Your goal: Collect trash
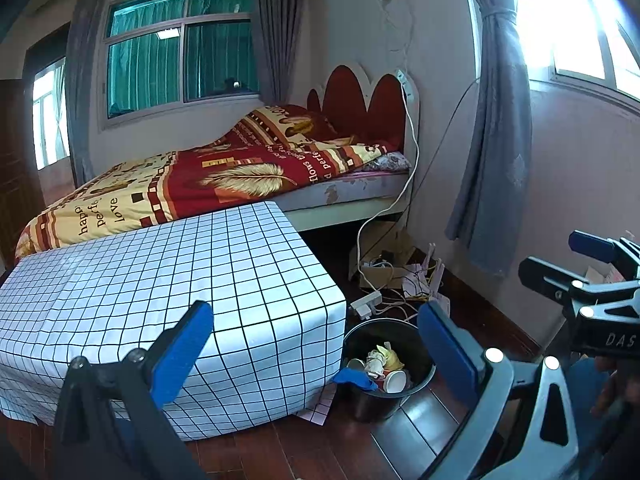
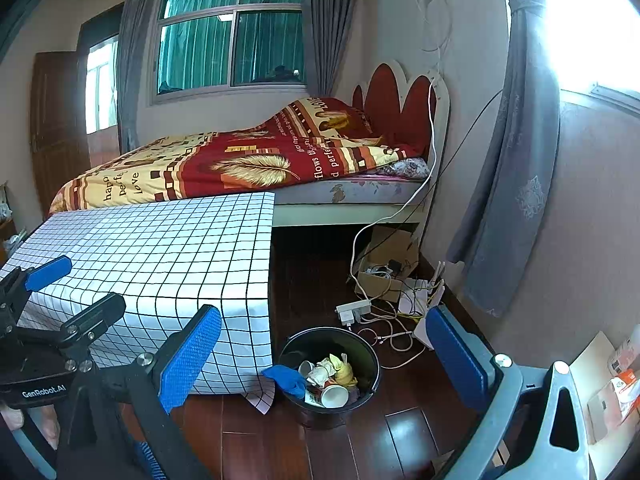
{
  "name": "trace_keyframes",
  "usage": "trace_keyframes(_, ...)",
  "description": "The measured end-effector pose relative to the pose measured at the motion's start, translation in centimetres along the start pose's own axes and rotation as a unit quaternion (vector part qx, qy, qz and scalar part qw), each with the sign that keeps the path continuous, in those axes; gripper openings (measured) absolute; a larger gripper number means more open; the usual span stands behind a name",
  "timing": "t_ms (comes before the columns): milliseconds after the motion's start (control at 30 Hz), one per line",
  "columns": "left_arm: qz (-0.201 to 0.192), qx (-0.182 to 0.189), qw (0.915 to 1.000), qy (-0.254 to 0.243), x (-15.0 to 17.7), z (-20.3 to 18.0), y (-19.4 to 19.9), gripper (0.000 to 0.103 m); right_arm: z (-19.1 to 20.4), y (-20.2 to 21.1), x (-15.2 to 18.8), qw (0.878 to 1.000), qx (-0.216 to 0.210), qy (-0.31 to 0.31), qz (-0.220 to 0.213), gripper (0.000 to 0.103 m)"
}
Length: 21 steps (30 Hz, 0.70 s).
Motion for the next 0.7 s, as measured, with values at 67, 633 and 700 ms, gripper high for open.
trace_keyframes(67, 0.000, -0.001, 1.0000, -0.001, 0.00, -0.18, 0.00, 0.102, 0.00, -0.05, 0.00, 1.000, 0.000, -0.001, 0.001, 0.103)
trace_keyframes(633, 0.009, 0.002, 1.0000, -0.001, 0.08, -0.13, -0.35, 0.102, 0.34, -0.05, 0.26, 1.000, -0.001, -0.002, 0.005, 0.103)
trace_keyframes(700, 0.012, 0.007, 0.9999, 0.002, 0.21, 0.07, -0.49, 0.102, 0.40, -0.05, 0.30, 1.000, -0.001, -0.001, 0.005, 0.103)
Point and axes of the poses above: each gripper's, at about its wrist camera, not at the fingertips, and y roughly against the way its jaws point, z to its left, x to its underside, the point moved 3 cm from there along -y, roughly the way its jaws point, and after that the axes turned 8 degrees about -y, right-handed, at the moved point
